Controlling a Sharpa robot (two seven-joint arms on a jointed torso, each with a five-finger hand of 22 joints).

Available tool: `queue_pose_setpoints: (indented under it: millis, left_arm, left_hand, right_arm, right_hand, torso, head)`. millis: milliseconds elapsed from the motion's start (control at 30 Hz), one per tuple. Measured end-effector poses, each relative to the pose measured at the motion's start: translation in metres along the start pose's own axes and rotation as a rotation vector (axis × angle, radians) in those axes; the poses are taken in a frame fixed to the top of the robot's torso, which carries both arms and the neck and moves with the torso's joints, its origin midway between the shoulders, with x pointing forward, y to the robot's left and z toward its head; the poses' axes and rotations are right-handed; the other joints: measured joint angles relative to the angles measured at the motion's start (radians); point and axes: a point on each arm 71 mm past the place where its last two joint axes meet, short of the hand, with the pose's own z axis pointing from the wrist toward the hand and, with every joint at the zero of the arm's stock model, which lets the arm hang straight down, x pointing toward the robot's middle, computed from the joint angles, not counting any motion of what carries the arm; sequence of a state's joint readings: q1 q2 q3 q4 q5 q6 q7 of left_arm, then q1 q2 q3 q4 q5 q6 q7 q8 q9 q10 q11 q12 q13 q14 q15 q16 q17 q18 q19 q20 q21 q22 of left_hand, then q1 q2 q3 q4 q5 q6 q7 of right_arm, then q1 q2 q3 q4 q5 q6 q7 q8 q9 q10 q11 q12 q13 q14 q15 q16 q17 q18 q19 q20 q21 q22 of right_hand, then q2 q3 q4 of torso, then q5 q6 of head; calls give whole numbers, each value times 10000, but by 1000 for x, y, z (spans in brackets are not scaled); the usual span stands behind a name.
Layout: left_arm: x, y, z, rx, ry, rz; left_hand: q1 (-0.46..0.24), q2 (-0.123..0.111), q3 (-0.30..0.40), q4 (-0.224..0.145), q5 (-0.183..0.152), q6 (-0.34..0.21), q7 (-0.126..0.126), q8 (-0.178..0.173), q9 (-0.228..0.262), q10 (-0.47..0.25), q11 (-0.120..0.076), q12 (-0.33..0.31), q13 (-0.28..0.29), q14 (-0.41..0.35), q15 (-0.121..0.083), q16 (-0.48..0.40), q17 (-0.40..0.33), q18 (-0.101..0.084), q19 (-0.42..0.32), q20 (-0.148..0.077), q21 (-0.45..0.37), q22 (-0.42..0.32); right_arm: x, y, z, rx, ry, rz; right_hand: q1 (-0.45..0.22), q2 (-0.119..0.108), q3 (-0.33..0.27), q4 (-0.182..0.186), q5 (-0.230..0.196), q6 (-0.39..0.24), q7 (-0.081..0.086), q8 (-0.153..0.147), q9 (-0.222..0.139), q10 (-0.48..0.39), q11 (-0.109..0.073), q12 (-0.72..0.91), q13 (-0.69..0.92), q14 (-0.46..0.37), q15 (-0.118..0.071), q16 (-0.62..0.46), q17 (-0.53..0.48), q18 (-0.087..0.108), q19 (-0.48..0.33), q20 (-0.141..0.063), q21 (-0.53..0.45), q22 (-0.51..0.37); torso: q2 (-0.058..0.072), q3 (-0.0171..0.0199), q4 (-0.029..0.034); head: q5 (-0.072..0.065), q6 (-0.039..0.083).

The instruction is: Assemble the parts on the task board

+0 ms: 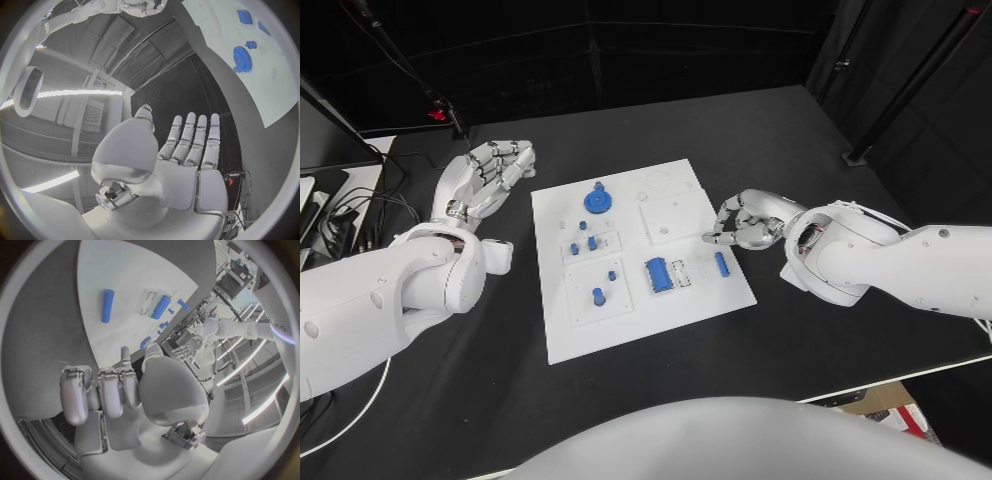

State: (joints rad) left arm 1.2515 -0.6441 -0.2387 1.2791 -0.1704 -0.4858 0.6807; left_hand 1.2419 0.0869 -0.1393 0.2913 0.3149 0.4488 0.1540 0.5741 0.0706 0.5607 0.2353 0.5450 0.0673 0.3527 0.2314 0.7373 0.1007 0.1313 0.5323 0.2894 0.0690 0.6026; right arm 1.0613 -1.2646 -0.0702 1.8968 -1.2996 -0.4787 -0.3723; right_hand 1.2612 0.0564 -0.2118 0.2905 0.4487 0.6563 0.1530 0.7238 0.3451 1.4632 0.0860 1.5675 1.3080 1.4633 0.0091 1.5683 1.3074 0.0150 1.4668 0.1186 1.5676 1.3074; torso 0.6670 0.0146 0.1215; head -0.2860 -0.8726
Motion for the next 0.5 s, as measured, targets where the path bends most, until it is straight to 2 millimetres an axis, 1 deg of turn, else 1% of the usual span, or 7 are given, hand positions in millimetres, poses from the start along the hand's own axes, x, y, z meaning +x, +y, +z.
queue_pose_setpoints:
  millis: [67, 133, 200, 267, 333, 400, 500]
  left_arm:
    - [0, 0, 0, -8, 1, -4]
    - [0, 1, -1, -16, -3, -2]
    - [0, 1, -1, -28, -8, -2]
    - [-1, 1, -1, -35, -14, 1]
    - [-1, 1, -2, -38, -20, 4]
    - [-1, 2, -2, -40, -22, 5]
    - [-2, 2, -2, -47, -23, 4]
  left_hand:
    - [0, 0, 0, 0, 0, 0, 0, 0, 0, 0, 0, 0, 0, 0, 0, 0, 0, 0, 0, 0, 0, 0]
    - [0, 0, 0, 0, 0, 0, 0, 0, 0, 0, 0, 0, 0, 0, 0, 0, 0, 0, 0, 0, 0, 0]
    - [0, 0, 0, 0, 0, 0, 0, 0, 0, 0, 0, 0, 0, 0, 0, 0, 0, -1, 0, 0, 0, 0]
    - [0, 0, 0, 0, 0, 0, 0, 0, 0, 0, 0, 0, 0, 0, 0, 0, 1, 0, 0, 0, 0, 0]
    - [0, 0, 0, 0, 0, 0, 0, 0, 0, 0, 0, 0, 0, 0, 0, 0, 1, 0, 0, 0, 0, 0]
    - [0, 0, 0, 0, 0, 0, 0, 0, 0, 0, 0, 0, 0, 0, 0, 0, 1, 0, 0, 0, 0, 0]
    - [0, 0, 0, 0, 0, 0, 0, 0, 0, 0, 0, 0, 0, 0, 0, 0, 1, 0, 0, 0, 0, 0]
  right_arm:
    - [1, 1, -1, 132, 55, -551]
    - [2, 1, -2, 280, 132, -983]
    - [3, 1, -2, 481, 248, -1422]
    - [5, 0, -2, 652, 357, -1731]
    - [6, -1, -2, 836, 471, -2023]
    - [7, -2, -2, 976, 553, -2221]
    - [8, -2, -2, 1167, 640, -2461]
  right_hand:
    - [-71, -67, -54, 14, -78, 128, -47, 105, 0, 0, 0, 0, 0, 0, 0, 0, 0, 0, 0, 0, 0, 0]
    - [-140, -10, -87, 4, -129, 166, -79, 190, 6, 0, 0, 0, -1, 0, 0, 0, 0, 0, 0, 0, 0, 0]
    - [-196, -66, -106, 19, -195, 218, -131, 226, 16, 39, -39, 0, 0, 0, -1, 0, 0, 0, 0, 0, 0, 0]
    - [-204, -74, -142, 4, -258, 218, -132, 274, 18, 38, -39, 0, -1, 0, -1, 0, 0, 0, 0, 0, 0, 0]
    - [-303, -45, -162, 20, -465, 287, -137, 305, 18, 35, -41, 0, -1, 0, -1, 0, 0, 0, 0, 0, 0, 0]
    - [-408, -31, -213, 20, -731, 286, -136, 341, 18, 21, -98, 0, -1, 0, -1, 0, -1, 0, 0, 0, 0, 0]
    - [-407, -31, -213, 20, -811, 322, -171, 341, 17, 36, -113, 0, -1, 0, -1, 0, -1, 0, 0, -1, 0, 0]
  torso:
    - [0, 5, 6]
    - [-1, 5, 12]
    - [-4, 5, 18]
    - [-5, 5, 21]
    - [-5, 4, 22]
    - [-6, -1, 22]
    - [-6, -3, 24]
  head:
    - [-28, 0]
    - [-42, 0]
    - [-58, 0]
    - [-65, 0]
    - [-65, 0]
    - [-65, 0]
    - [-65, 0]
